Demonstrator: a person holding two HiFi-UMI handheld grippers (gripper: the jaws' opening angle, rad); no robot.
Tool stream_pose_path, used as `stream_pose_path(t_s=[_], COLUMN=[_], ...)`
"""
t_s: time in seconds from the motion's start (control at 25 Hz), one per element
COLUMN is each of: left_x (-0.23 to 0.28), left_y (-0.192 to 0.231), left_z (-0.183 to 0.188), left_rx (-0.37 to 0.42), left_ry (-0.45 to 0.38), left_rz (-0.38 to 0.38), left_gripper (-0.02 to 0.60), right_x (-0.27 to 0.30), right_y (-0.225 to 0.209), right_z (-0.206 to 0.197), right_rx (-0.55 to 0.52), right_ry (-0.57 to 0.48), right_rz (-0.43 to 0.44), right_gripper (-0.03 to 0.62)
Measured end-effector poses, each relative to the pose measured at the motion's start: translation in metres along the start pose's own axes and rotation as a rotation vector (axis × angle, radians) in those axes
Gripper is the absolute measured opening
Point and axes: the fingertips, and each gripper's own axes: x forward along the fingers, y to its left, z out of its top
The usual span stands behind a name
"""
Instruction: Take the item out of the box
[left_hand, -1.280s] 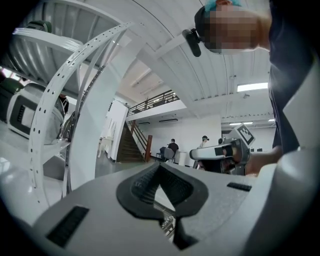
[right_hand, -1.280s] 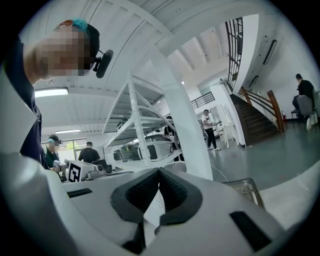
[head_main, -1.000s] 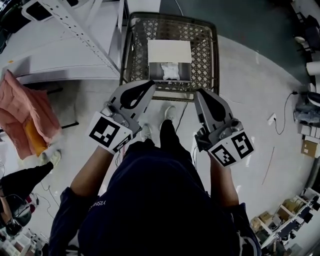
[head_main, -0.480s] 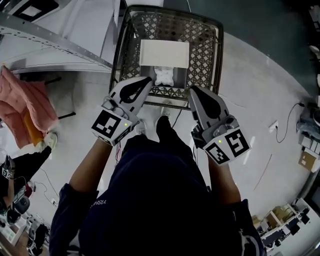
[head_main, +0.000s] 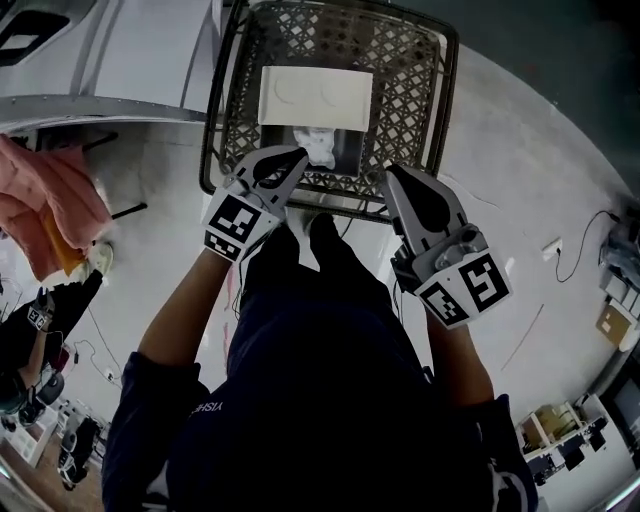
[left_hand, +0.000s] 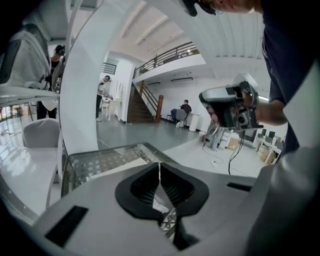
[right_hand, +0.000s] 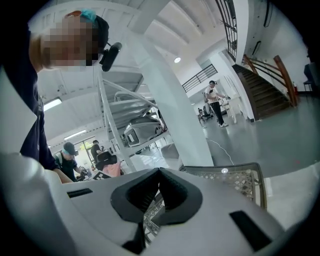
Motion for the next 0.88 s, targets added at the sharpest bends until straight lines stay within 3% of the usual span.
stream_pose_path(t_s=[0.4, 0.88], left_x=[0.062, 0.110], left_y=[0.007, 0.025], left_z=[-0.084, -0.168], left_rx=[0.062, 0.073], left_ry=[0.225, 0.481], left_rz=[-0.102, -0.106], left_gripper=[0.099, 0.184], right_x=[0.007, 0.006], right_y=[-0.037, -0.063], right_z=[-0.043, -0.091], right_rx=[0.078, 0.158], right_ry=[0.056, 0.123], right_rz=[-0.057, -0.114], right_gripper=[0.025, 0.025])
